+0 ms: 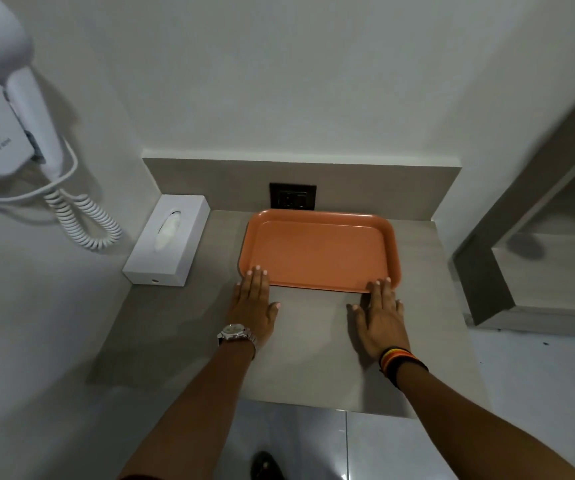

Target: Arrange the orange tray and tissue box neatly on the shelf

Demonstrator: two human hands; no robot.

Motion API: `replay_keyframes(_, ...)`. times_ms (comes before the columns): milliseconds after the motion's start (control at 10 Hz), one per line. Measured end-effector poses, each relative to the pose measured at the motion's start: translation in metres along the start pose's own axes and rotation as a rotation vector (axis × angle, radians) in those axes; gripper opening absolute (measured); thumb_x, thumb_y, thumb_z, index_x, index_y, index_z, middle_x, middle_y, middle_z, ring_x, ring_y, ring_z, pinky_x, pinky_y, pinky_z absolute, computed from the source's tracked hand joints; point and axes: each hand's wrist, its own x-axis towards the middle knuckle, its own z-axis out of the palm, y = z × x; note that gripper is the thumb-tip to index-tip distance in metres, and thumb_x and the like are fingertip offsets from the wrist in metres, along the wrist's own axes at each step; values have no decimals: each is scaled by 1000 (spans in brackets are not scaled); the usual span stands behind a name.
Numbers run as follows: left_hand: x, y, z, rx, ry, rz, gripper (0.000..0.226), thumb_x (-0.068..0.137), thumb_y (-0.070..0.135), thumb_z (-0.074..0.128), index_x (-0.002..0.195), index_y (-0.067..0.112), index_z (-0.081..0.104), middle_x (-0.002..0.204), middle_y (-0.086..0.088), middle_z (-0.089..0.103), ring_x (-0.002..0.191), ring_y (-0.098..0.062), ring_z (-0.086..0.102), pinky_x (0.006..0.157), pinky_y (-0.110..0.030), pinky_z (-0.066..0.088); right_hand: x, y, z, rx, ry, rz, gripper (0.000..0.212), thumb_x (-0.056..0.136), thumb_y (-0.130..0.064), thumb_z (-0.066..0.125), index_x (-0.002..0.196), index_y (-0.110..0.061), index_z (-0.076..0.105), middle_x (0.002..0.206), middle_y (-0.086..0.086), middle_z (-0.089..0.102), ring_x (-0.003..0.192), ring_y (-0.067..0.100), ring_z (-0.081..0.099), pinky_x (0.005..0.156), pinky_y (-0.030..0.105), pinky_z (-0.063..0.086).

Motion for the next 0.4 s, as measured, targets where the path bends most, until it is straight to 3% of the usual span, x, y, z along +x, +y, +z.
replay_keyframes(300, 3, -1, -5, -56, 54, -6, 80, 104, 47, 38, 164, 13, -1, 174, -6, -8, 162, -25, -4, 132, -47, 2, 4, -12, -6, 46, -22, 48, 78, 104, -48, 39, 162, -14, -1, 170, 12, -10, 157, 35, 3, 127, 52, 8)
replay_keyframes(400, 7, 9, -24, -52, 195, 76, 76, 103, 45, 38, 164, 11, 8, 174, -8, 3, 162, -27, 3, 132, -50, 7, -18, -17, -17, 254, -4, 147, 86, 101, -48, 51, 162, -14, 2, 170, 14, -10, 157, 38, 5, 127, 50, 14)
